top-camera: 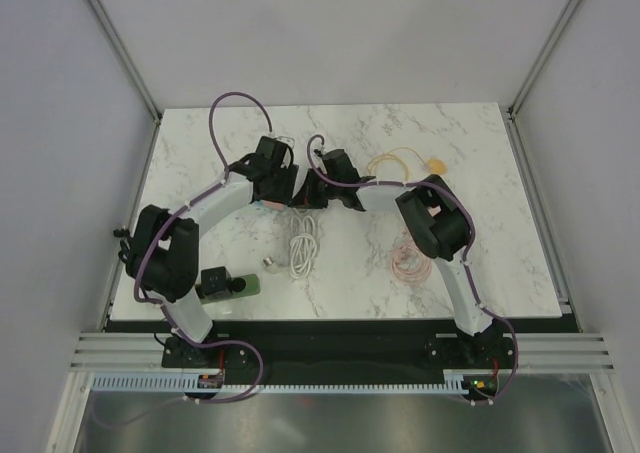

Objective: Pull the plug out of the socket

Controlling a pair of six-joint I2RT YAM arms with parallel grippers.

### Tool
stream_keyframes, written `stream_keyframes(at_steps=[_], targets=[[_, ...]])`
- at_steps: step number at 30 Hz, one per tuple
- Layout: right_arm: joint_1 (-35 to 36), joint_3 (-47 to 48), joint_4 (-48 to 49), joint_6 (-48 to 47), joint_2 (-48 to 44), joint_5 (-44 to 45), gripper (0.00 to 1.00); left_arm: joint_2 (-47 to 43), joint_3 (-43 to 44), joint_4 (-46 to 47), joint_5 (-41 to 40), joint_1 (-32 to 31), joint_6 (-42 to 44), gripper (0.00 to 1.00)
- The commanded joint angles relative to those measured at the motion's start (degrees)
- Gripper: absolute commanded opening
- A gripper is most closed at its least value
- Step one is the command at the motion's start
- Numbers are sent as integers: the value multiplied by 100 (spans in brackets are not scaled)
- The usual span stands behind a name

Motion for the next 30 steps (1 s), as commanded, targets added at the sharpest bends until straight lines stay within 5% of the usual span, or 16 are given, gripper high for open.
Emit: stream_keyframes(at_steps=[1, 4, 7, 11, 12, 13, 15, 23, 30], targets=[[-156, -320, -1145, -179, 242, 1258, 0, -487, 601, 405, -196, -49, 217, 2], [-156, -346, -1154, -196, 207, 1284, 0, -321, 662, 484, 1951, 65, 69, 2], [-156, -373, -1181, -240, 146, 1389, 0, -58, 829, 414, 2443, 92, -134, 2], [-156, -390, -1216, -275, 102, 1460, 0, 40, 908, 160, 1595, 127, -301, 2], [-156, -390, -1224, -275, 102, 1460, 0, 66, 1004, 37, 1034, -47, -171, 2], [-156, -382, -1225, -275, 110, 1452, 0, 101, 1058, -190, -381, -197, 13, 2], [-147, -364, -1216, -293, 128, 1425, 0, 163, 1058, -210, -1349, -583, 514, 2], [-261, -470, -592, -486, -65, 442, 2, -39, 979, -105, 799, -611, 656, 2], [-683, -812, -346, -398, -548, 37, 35, -197, 689, 71, 949, -611, 1202, 2]])
